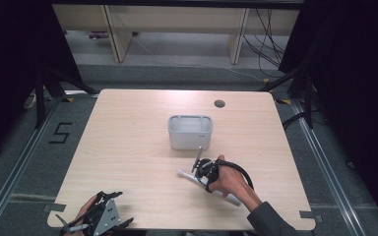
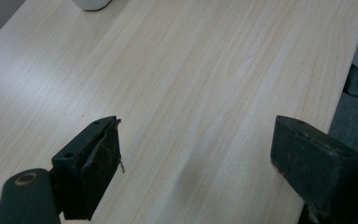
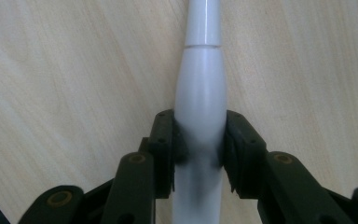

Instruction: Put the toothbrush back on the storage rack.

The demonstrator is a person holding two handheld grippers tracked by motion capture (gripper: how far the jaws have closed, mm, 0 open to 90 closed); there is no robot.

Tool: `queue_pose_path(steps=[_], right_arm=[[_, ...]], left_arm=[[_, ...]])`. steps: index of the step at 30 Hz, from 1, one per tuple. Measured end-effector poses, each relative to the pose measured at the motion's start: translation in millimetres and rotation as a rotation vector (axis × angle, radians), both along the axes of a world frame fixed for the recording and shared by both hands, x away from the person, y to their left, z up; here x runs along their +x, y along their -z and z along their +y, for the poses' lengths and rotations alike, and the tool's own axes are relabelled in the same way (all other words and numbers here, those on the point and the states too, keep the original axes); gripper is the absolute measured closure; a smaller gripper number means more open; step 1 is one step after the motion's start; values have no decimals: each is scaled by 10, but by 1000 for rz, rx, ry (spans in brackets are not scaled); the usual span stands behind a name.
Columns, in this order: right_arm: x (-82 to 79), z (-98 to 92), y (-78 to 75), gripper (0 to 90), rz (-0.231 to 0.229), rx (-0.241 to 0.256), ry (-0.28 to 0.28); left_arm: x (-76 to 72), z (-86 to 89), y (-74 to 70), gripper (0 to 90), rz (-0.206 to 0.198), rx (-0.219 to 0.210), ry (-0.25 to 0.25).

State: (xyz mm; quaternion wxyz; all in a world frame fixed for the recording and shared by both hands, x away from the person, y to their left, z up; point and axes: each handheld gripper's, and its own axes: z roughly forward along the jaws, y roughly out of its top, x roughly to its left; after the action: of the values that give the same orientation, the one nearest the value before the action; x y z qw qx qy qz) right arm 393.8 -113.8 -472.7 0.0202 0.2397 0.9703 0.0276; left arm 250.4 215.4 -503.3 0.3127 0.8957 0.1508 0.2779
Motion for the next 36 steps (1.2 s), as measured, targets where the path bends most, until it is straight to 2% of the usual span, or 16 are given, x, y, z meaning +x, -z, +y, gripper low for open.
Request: queue_pose_path(steps=[7,8,9,12,13,14,19,20,23,25,29,30,31,32,35,36], right_arm=[[-16,-71,-109,670,-26,41,9],[-7,-117,-174,671,-53,75,-27],[-7,-117,-174,671,-53,75,-27],[-84,-198,-389,671,-98,130,29],[-84,-198,-389,671,-98,130,29],[-106,-271,-471,671,-146,192,36],[-120,-400,-606,671,-198,285,52],[-103,-453,-647,671,-229,336,47],[-104,-497,-685,671,-244,367,70],[-102,-552,-725,671,-271,423,119],[-77,-568,-720,671,-318,460,118],[-69,-573,-720,671,-332,485,110],[-40,-591,-714,671,-360,544,62],[-38,-587,-698,671,-367,575,84],[-30,-590,-684,671,-379,573,99],[-12,-597,-683,671,-383,609,106]], left_arm=[[1,1,6,154,-1,-7,2],[1,1,5,154,-1,-6,2],[1,3,1,154,3,-1,1],[-2,7,-1,154,-8,10,-3],[1,6,0,154,-2,5,0],[1,1,8,154,-1,-7,2],[2,1,8,154,1,-5,-1],[2,1,10,154,1,-7,-1],[4,1,12,154,1,-8,0],[5,1,11,154,-2,-4,-5],[4,2,9,154,1,-7,-2],[3,2,8,154,0,-6,-2],[4,1,9,154,-1,-5,-5],[4,1,9,154,-1,-5,-5],[3,2,8,154,-1,-6,-6],[1,8,-1,154,5,3,2]])
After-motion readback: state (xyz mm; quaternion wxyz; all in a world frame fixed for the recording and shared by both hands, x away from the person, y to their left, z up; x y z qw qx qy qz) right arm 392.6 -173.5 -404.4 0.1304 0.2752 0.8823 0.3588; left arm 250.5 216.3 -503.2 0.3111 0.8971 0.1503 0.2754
